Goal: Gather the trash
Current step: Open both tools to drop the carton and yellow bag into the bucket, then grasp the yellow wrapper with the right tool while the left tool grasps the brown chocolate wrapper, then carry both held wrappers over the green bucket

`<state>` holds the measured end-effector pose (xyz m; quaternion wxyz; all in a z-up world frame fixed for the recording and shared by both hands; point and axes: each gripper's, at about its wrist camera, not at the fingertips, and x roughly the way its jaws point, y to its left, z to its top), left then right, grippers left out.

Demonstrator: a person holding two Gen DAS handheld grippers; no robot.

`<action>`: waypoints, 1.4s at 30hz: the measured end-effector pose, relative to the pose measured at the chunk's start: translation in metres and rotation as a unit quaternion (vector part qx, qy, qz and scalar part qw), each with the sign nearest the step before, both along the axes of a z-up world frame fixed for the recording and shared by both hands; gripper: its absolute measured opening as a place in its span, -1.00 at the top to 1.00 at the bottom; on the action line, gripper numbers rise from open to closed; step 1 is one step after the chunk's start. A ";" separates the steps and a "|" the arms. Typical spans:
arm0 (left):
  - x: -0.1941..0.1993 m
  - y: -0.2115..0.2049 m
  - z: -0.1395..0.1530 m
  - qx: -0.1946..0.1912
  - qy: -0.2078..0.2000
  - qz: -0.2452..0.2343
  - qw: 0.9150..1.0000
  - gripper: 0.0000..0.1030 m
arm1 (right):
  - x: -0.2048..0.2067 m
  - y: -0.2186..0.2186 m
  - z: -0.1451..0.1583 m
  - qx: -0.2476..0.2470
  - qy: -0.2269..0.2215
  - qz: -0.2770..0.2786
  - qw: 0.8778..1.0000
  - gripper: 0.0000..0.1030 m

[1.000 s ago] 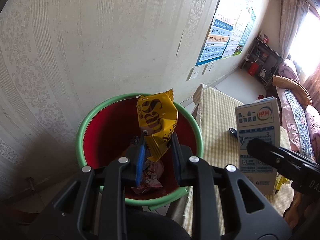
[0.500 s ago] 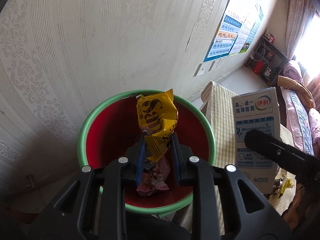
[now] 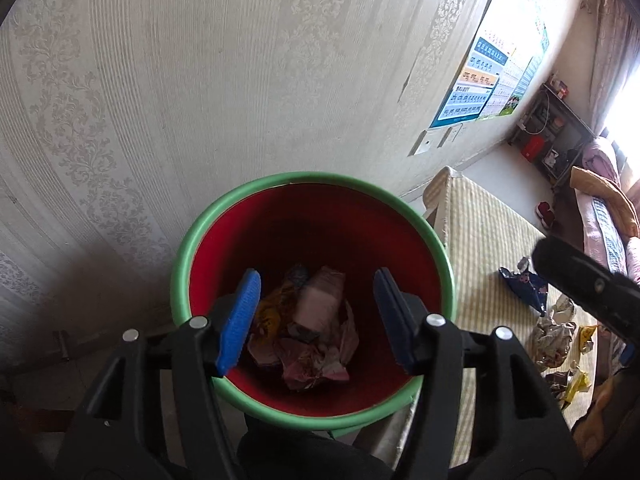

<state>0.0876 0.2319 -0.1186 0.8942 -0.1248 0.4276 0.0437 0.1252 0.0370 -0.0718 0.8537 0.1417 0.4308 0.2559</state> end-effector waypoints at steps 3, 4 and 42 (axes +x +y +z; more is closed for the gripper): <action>-0.004 -0.012 0.003 0.000 -0.004 -0.013 1.000 -0.14 | -0.017 -0.033 -0.001 -0.035 -0.010 -0.024 0.999 -0.25; -0.005 -0.018 0.004 0.001 -0.005 -0.020 1.000 -0.15 | -0.026 -0.051 -0.002 -0.051 -0.012 -0.039 0.998 -0.25; -0.043 -0.324 -0.053 0.007 0.099 -0.355 0.930 0.53 | -0.143 -0.298 -0.095 0.087 0.138 -0.303 0.939 -0.35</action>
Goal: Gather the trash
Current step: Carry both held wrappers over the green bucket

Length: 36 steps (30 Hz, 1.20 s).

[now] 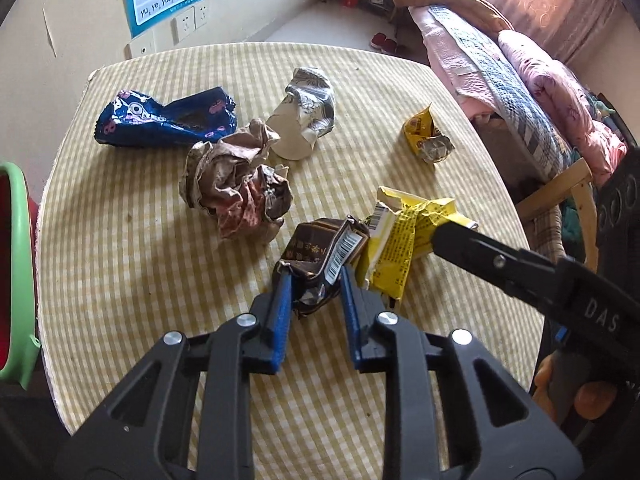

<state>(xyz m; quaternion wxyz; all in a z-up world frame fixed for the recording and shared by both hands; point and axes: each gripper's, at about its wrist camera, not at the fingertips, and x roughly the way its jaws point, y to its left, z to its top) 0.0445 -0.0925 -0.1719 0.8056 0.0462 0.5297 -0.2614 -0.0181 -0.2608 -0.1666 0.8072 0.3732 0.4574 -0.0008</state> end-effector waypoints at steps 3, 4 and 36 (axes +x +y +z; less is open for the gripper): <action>0.004 -0.004 -0.001 0.003 0.001 0.004 1.000 0.44 | 0.014 0.002 -0.006 0.001 0.011 -0.005 1.000 -0.35; 0.004 -0.004 -0.001 0.007 0.001 0.004 1.000 0.19 | 0.018 0.003 -0.009 0.003 0.014 -0.006 1.000 -0.35; -0.029 0.080 0.056 -0.023 -0.072 0.107 0.991 0.46 | 0.009 0.057 0.060 -0.083 -0.107 0.099 0.986 0.28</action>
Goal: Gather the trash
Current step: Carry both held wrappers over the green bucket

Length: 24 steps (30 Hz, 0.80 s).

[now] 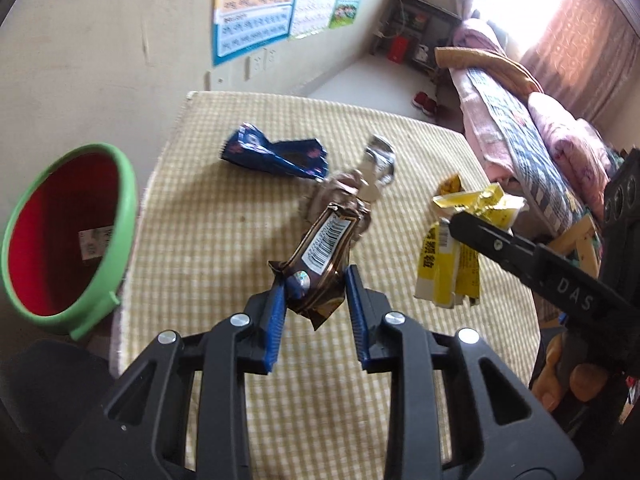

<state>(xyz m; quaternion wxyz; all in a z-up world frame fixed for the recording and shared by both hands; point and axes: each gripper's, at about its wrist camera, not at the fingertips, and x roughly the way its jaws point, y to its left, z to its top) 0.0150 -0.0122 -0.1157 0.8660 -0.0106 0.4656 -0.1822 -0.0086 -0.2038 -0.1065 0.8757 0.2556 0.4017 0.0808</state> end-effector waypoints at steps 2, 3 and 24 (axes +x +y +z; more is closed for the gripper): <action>0.001 0.010 0.006 -0.006 -0.007 0.013 1.000 0.46 | -0.001 0.007 0.005 -0.011 -0.007 0.009 1.000 0.28; 0.001 0.014 0.009 -0.007 -0.010 0.018 1.000 0.46 | -0.002 0.010 0.007 -0.016 -0.010 0.013 1.000 0.28; 0.010 0.068 0.037 0.000 -0.059 0.094 0.994 0.46 | 0.002 0.068 0.046 -0.053 -0.055 0.084 0.994 0.28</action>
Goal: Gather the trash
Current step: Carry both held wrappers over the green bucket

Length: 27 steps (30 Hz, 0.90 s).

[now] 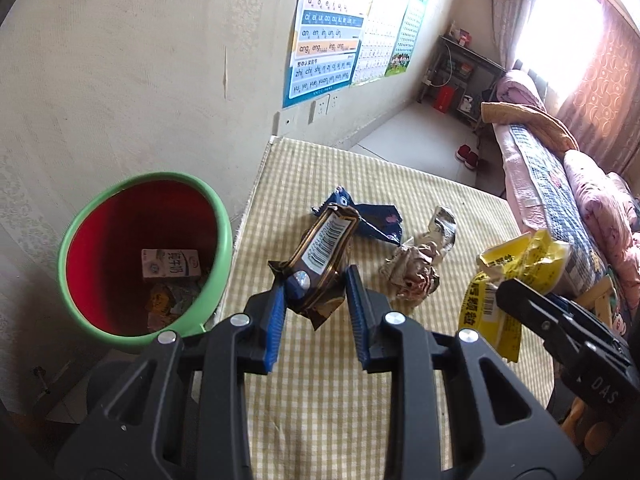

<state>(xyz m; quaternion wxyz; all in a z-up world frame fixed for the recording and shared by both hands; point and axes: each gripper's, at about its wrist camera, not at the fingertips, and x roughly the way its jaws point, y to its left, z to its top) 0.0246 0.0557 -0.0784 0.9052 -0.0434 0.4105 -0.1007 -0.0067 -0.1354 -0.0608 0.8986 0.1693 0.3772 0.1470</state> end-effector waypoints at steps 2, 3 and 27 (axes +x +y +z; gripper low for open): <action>0.000 0.004 0.001 0.002 -0.004 0.002 1.000 0.46 | 0.002 0.007 0.001 -0.003 0.001 0.005 1.000 0.28; 0.000 0.006 0.001 0.004 -0.006 0.004 1.000 0.46 | 0.003 0.010 0.000 -0.006 0.003 0.007 1.000 0.28; 0.006 0.041 0.000 0.011 -0.016 0.041 0.999 0.46 | 0.021 0.058 0.000 -0.037 0.012 0.048 0.998 0.27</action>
